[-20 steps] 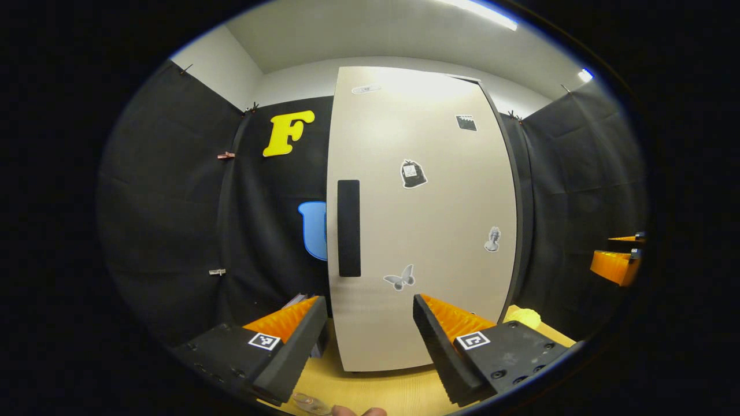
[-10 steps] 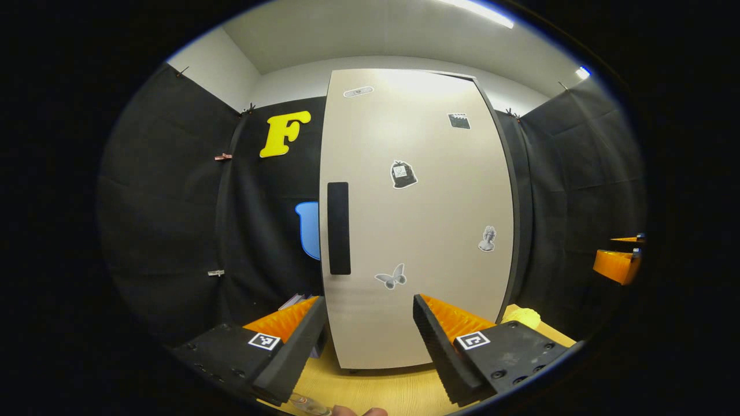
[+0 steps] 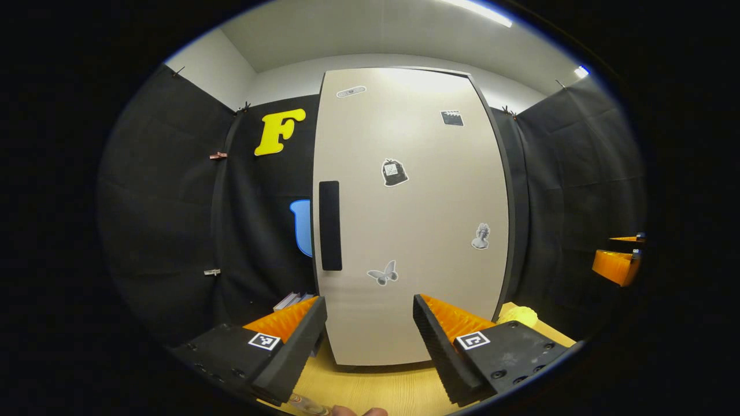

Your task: Open the cabinet door with the right hand, grasp the bottle in the cabinet with the left hand and place it on the coaster, then close the cabinet door with the right hand.

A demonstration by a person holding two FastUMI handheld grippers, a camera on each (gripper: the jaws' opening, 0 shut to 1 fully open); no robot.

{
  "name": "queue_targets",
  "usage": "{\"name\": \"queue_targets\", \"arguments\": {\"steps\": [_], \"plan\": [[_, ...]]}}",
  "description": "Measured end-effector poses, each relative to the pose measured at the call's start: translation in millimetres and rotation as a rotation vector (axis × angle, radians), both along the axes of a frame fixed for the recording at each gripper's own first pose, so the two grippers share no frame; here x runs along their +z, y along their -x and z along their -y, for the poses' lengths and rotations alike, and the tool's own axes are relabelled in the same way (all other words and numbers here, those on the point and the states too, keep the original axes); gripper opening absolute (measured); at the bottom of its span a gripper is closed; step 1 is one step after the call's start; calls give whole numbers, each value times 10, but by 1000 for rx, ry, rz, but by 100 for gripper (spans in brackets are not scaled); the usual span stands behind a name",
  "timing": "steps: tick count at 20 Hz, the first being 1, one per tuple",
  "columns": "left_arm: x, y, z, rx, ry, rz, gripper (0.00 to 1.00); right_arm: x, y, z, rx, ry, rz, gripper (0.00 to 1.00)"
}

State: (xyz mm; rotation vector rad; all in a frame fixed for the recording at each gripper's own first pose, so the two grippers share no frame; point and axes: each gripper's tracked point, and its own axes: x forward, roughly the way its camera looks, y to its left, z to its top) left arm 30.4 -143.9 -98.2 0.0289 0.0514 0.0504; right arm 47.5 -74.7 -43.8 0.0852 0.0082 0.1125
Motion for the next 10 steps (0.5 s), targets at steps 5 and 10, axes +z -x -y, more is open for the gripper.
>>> {"name": "queue_targets", "arguments": {"steps": [5,10], "plan": [[11,-37,-5,0,-5,3,95,-4,-25,7,2,8,-3,98],[11,-34,-31,4,-12,5,95,18,-34,2,3,11,5,98]]}}
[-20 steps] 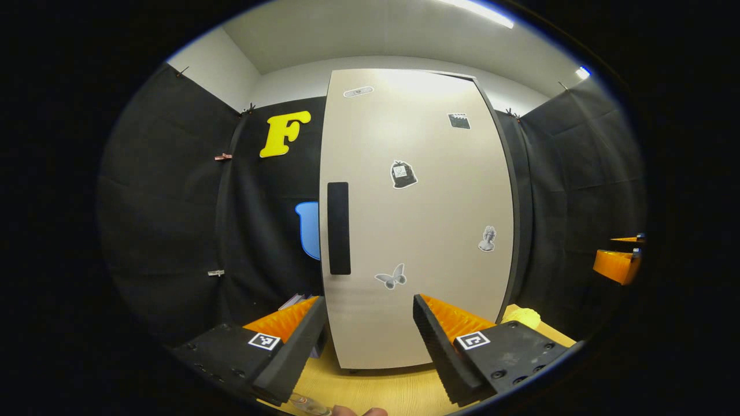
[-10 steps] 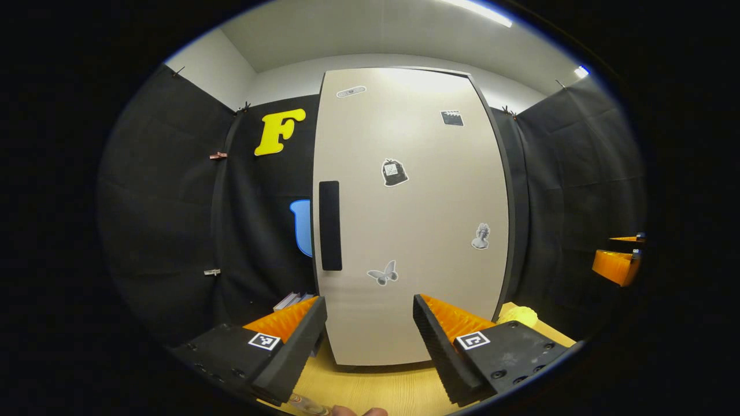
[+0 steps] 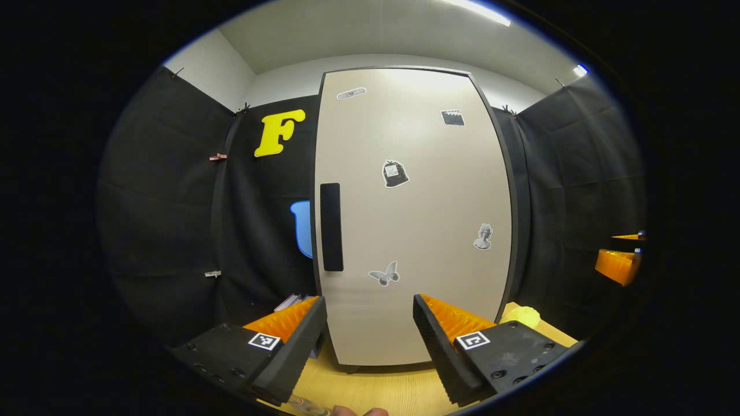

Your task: Open the cabinet door with the right hand, grasp the bottle in the cabinet with the left hand and place it on the coaster, then close the cabinet door with the right hand.

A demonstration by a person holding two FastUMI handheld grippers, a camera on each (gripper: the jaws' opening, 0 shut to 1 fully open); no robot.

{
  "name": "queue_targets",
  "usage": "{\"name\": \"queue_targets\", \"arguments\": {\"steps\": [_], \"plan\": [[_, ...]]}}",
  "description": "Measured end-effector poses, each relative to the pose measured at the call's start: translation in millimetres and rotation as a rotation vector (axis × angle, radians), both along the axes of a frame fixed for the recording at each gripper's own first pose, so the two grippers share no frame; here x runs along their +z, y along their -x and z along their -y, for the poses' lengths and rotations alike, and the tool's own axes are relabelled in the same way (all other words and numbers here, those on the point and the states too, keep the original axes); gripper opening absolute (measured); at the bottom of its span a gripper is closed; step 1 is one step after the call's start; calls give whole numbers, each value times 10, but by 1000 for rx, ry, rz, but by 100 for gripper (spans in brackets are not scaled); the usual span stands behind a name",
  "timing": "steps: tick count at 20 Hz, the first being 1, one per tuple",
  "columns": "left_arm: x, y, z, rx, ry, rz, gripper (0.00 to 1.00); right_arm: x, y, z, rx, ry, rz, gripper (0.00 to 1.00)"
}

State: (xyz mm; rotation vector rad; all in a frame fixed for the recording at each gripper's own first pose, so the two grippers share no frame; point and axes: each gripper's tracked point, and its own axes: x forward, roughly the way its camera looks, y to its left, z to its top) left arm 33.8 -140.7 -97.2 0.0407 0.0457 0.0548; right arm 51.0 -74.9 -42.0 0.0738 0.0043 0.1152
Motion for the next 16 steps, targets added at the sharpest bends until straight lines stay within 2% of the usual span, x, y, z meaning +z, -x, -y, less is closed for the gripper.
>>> {"name": "queue_targets", "arguments": {"steps": [16], "plan": [[-36,31,-5,-2,0,-6,95,-12,37,-4,1,14,2,98]]}}
